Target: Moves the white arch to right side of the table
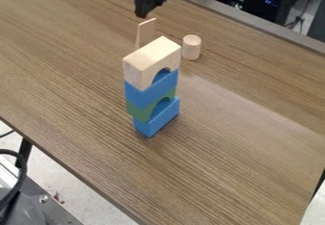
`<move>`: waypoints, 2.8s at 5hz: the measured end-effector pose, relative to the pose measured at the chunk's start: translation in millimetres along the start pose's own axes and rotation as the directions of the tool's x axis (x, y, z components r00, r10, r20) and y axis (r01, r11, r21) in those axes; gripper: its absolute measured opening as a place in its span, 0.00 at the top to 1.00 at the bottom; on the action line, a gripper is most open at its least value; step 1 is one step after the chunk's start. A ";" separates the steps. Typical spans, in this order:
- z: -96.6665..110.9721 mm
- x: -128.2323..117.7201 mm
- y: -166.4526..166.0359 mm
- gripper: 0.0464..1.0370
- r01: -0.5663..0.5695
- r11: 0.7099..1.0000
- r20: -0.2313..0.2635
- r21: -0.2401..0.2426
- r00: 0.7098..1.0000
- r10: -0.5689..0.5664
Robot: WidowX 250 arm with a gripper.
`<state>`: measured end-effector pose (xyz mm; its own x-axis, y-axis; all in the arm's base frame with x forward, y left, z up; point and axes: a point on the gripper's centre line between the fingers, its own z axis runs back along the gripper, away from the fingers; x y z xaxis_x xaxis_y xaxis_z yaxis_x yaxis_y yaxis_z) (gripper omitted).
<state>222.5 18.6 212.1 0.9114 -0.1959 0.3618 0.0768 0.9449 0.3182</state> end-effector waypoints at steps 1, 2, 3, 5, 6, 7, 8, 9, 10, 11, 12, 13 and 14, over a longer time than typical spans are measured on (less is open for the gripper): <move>-3.3 -3.6 -2.0 0.04 0.003 1.000 -0.016 -0.005 1.000 -0.003; -5.4 -3.9 -5.1 0.04 0.010 1.000 -0.025 -0.023 1.000 -0.011; -8.5 -6.3 -9.6 0.04 0.014 0.998 -0.031 -0.058 0.999 -0.016; -18.1 -11.5 -17.0 0.04 0.014 0.986 -0.022 -0.165 1.000 -0.018; -22.3 -13.0 -17.2 0.04 0.003 0.978 -0.014 -0.209 1.000 -0.006; -26.6 -17.1 -17.9 0.04 -0.013 0.971 -0.023 -0.237 1.000 0.007; -31.7 -15.7 -18.4 0.04 -0.024 0.975 -0.034 -0.220 0.999 0.017; -48.5 -14.3 -26.9 0.04 -0.028 0.976 -0.079 -0.215 0.997 0.011; -54.3 -11.9 -30.7 0.04 -0.028 0.974 -0.084 -0.223 0.996 0.009; -56.9 -10.9 -35.5 0.04 -0.032 0.968 -0.089 -0.250 0.996 0.010; -61.3 -9.6 -36.3 0.04 -0.024 0.967 -0.090 -0.253 0.996 0.001; -72.9 -9.7 -36.8 0.09 -0.030 0.965 -0.116 -0.260 0.993 -0.001; -85.4 -10.8 -37.2 0.37 -0.036 0.964 -0.145 -0.264 0.989 -0.003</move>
<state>244.4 7.9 121.6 0.9602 -0.1587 0.2298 0.1482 0.9870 0.0624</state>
